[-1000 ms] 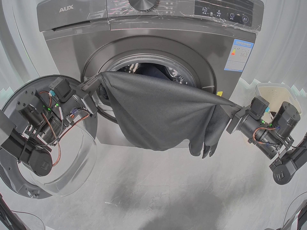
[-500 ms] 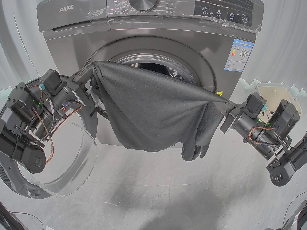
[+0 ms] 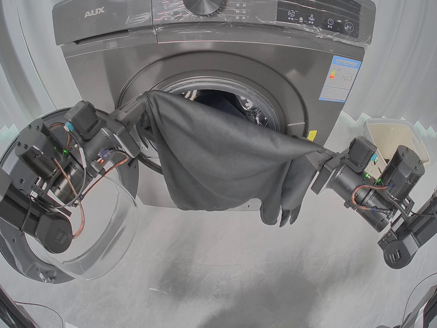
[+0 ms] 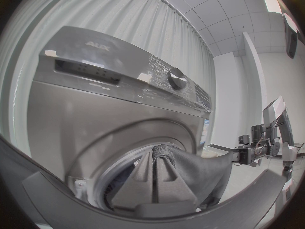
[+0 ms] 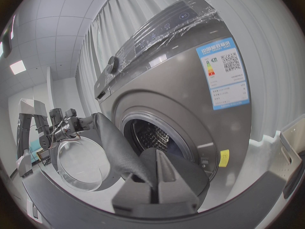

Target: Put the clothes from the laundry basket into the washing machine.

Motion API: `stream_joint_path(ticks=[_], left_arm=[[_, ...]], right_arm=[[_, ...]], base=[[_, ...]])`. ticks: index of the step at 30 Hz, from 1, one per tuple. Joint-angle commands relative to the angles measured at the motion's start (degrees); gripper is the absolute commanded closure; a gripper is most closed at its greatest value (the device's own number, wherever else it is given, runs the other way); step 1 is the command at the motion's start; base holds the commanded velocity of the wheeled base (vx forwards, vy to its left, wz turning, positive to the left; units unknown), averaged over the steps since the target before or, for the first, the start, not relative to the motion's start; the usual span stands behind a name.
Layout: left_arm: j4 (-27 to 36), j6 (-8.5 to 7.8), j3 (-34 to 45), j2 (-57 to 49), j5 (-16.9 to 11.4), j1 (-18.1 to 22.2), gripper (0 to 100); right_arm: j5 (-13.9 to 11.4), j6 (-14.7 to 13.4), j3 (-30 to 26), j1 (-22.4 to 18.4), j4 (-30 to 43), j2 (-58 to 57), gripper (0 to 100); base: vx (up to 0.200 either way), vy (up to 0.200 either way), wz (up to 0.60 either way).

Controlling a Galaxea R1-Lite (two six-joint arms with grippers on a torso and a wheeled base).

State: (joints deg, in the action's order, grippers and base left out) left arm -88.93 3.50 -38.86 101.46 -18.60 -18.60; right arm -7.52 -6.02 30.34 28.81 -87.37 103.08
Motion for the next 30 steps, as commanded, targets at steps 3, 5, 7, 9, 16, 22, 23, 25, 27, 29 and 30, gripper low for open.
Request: stream_joint_path(ticks=[3,5,7,9,16,22,23,25,27,29,30], left_arm=[[0.0,-0.69,-2.6,5.7,0.5,-5.0,100],[0.0,-0.60,-3.6,5.8,0.6,-5.3,100],[0.0,-0.60,-4.0,5.5,0.7,-5.6,100],[0.0,-0.42,-4.1,5.0,0.7,-6.4,100],[0.0,-0.42,-4.0,3.7,3.0,-10.8,100],[0.0,-0.51,-3.9,3.2,3.2,-12.9,100],[0.0,-0.51,-3.6,2.8,3.2,-13.2,100],[0.0,-0.51,-3.6,2.5,3.2,-13.7,100],[0.0,-0.51,-3.5,2.1,3.1,-14.1,100],[0.0,-0.51,-3.4,1.4,3.1,-14.6,100],[0.0,-0.51,-3.3,1.3,3.0,-14.8,100]], right_arm=[[2.4,-1.5,-6.6,3.6,0.6,2.5,0],[2.2,-1.4,-9.8,4.0,1.2,4.4,0],[2.2,-1.4,-11.6,5.2,1.2,8.2,0],[2.1,-1.4,-11.8,7.0,1.0,11.5,0],[2.1,-1.3,-3.2,12.1,0.9,22.1,0],[2.4,-1.6,9.6,13.5,0.9,30.6,0],[2.7,-1.6,12.7,13.3,0.9,32.2,0],[3.4,-1.6,17.5,12.8,1.0,34.8,0],[3.7,-1.7,22.0,12.3,1.0,37.2,0],[3.8,-1.7,26.2,11.8,1.1,39.2,0],[3.8,-1.7,27.1,11.8,1.1,39.5,0]], base=[[0.000,0.000,0.00],[0.000,0.000,0.00],[0.000,0.000,0.00],[0.000,0.000,0.00],[0.000,0.000,0.00],[0.000,0.000,0.00],[0.000,0.000,0.00],[0.000,0.000,0.00],[0.000,0.000,0.00],[0.000,0.000,0.00],[0.000,0.000,0.00]])
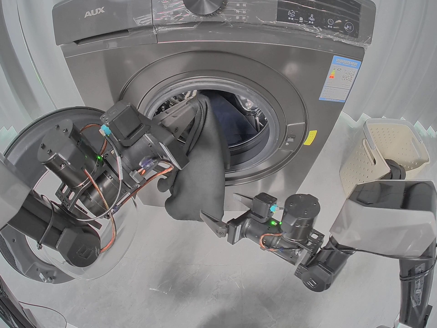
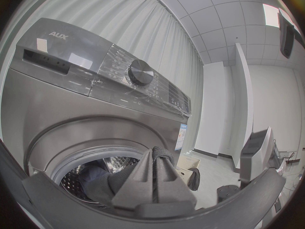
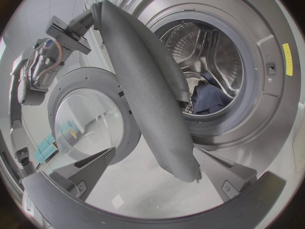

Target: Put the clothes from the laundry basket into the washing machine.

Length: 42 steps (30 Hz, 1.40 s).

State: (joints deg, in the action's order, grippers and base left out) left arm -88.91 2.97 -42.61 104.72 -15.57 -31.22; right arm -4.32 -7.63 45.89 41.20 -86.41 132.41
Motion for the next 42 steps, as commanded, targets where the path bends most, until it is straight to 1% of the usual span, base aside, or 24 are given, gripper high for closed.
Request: stream_joint_path(ticks=[1,3,7,10,13,14,15,16,18,19,20,21,22,25,26,30,37,39,40,42], left_arm=[[0.0,0.01,0.4,-2.4,0.0,-2.6,100],[0.0,0.10,0.5,-3.2,0.0,-3.4,100],[0.0,0.19,0.7,-3.9,0.0,-3.8,100],[0.0,0.45,0.5,-4.2,0.0,-3.5,100],[0.0,0.54,0.5,-4.1,0.0,-3.2,100],[0.0,0.45,0.6,-3.6,0.1,-3.0,100],[0.1,0.28,0.5,-3.3,0.2,-2.4,100],[0.1,0.28,0.3,-2.9,0.2,-1.5,100],[0.1,0.01,0.4,-1.7,-0.1,2.9,100],[0.1,0.10,0.5,-1.5,-0.4,4.0,100],[0.1,0.10,0.5,-1.5,-0.4,4.0,100],[0.1,0.28,1.0,-1.3,-0.9,5.3,100],[0.1,0.45,1.5,-0.7,-1.0,5.7,100],[0.0,0.19,3.1,0.5,-1.6,5.9,100],[0.1,0.10,4.8,1.2,-2.0,5.8,100],[0.0,-0.07,8.9,3.8,-2.3,5.5,100],[0.0,-0.25,10.2,8.3,-2.3,5.7,100],[0.0,-0.34,10.3,10.6,-2.2,5.8,100],[0.0,-0.43,10.2,12.0,-2.1,6.0,100],[0.0,-1.13,9.7,12.7,-2.1,6.2,100]], right_arm=[[0.7,-0.1,13.8,-0.7,0.2,10.8,0],[1.3,-0.2,18.1,-0.7,0.4,11.8,0],[2.6,-0.5,22.3,-1.1,1.2,13.1,0],[3.7,-1.5,23.9,-1.7,1.2,13.5,0],[3.9,-1.9,23.9,-2.0,1.2,13.5,0],[4.8,-1.9,23.8,-2.3,1.2,12.9,0],[5.3,-1.9,23.5,-2.6,1.2,12.4,100],[5.4,-2.0,23.2,-3.0,1.2,12.0,100],[5.5,-2.4,20.6,-4.3,1.1,8.7,100],[5.5,-2.4,19.3,-4.8,1.0,7.3,100],[5.5,-2.4,19.3,-4.8,1.0,7.3,100],[5.5,-2.3,17.0,-6.0,0.6,5.2,100],[5.4,-2.3,15.6,-6.8,0.5,3.8,100],[5.3,-2.3,13.4,-7.9,0.5,1.2,100],[5.3,-2.2,12.6,-8.5,0.5,-0.5,100],[5.3,-2.3,11.9,-8.9,0.7,-3.4,100],[5.3,-2.3,12.5,-7.0,0.7,-5.7,100],[5.4,-2.3,12.6,-6.0,0.9,-6.9,100],[5.5,-2.4,12.5,-5.5,0.9,-7.3,100],[5.5,-2.4,12.1,-5.3,0.9,-7.5,100]], base=[[0.000,0.000,0.00],[0.000,0.000,0.00],[0.000,0.000,0.00],[0.000,0.000,0.00],[0.000,0.000,0.00],[0.000,0.000,0.00],[0.000,0.000,0.00],[0.000,0.000,0.00],[0.000,0.000,0.00],[0.000,0.000,0.00],[0.000,0.000,0.00],[0.000,0.000,0.00],[0.000,0.000,0.00],[0.000,0.000,0.00],[0.000,0.000,0.00],[0.000,0.000,0.00],[0.000,0.000,0.00],[0.000,0.000,0.00],[0.000,0.000,0.00],[0.000,0.000,0.00]])
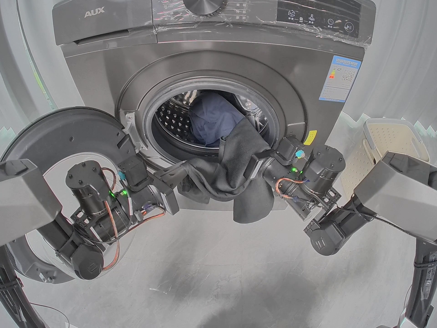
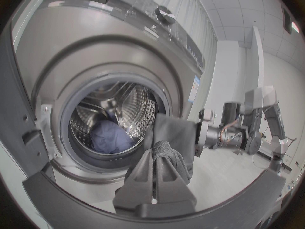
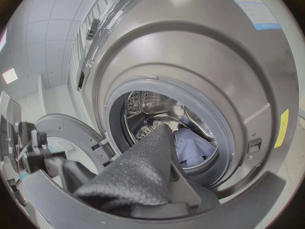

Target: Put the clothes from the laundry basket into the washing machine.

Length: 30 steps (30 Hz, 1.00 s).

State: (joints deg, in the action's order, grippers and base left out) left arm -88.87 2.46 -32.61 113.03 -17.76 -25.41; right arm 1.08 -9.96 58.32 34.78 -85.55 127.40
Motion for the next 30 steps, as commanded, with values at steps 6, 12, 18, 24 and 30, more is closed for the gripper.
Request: stream_joint_path(ticks=[6,12,18,24,30], left_arm=[[0.0,-3.43,1.5,4.5,-1.0,1.5,0],[-0.1,-6.68,6.3,10.1,-4.6,2.0,0],[-0.1,-10.55,10.1,13.6,-7.7,2.6,0],[-0.1,-12.48,10.5,14.4,-10.6,2.6,0],[-0.2,-11.34,6.0,12.7,-10.2,2.1,0]], right_arm=[[0.1,0.0,-0.3,0.6,0.2,-2.6,100],[0.1,-0.1,0.1,0.2,0.3,-2.5,100],[0.2,-0.1,0.8,0.2,0.3,-2.0,100],[0.2,-0.4,0.6,1.1,0.3,-1.5,100],[0.3,-0.4,0.6,3.9,0.4,-0.3,100]], base=[[0.000,0.000,0.00],[0.000,0.000,0.00],[0.000,0.000,0.00],[0.000,0.000,0.00],[0.000,0.000,0.00]])
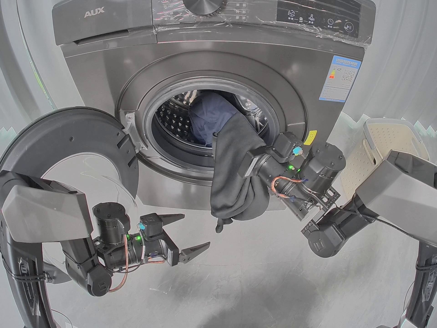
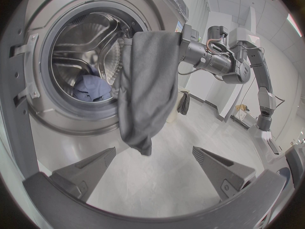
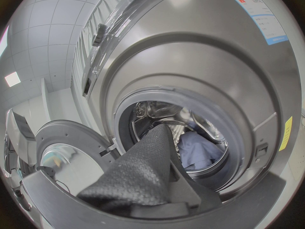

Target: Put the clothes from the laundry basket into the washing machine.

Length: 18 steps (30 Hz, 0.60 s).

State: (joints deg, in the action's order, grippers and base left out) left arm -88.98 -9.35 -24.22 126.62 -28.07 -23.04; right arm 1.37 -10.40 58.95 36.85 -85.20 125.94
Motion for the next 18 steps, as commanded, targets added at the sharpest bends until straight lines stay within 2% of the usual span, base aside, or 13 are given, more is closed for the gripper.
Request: stream_joint_path(ticks=[1,2,3,4,7,18], left_arm=[[-0.1,0.56,-2.6,-0.9,0.1,-0.3,0],[-0.1,1.44,-4.1,-0.9,0.4,-0.4,0],[-0.1,1.44,-4.1,-0.9,0.4,-0.4,0],[-0.1,2.49,-6.6,-0.9,2.1,-1.0,0],[-0.1,4.25,-8.8,-0.9,5.5,-1.8,0],[-0.1,5.48,-10.3,-0.3,6.2,-3.6,0]], right_arm=[[0.0,0.0,-0.1,1.9,0.0,1.2,100],[0.0,0.0,-0.1,2.4,0.0,1.7,100],[0.0,0.0,-0.1,2.4,0.0,1.7,100],[0.1,0.0,0.0,3.2,0.0,2.2,100],[0.7,-0.1,0.3,4.5,0.0,2.6,100],[0.8,-0.4,1.8,7.9,0.1,3.3,100]], base=[[0.000,0.000,0.00],[0.000,0.000,0.00],[0.000,0.000,0.00],[0.000,0.000,0.00],[0.000,0.000,0.00],[0.000,0.000,0.00]])
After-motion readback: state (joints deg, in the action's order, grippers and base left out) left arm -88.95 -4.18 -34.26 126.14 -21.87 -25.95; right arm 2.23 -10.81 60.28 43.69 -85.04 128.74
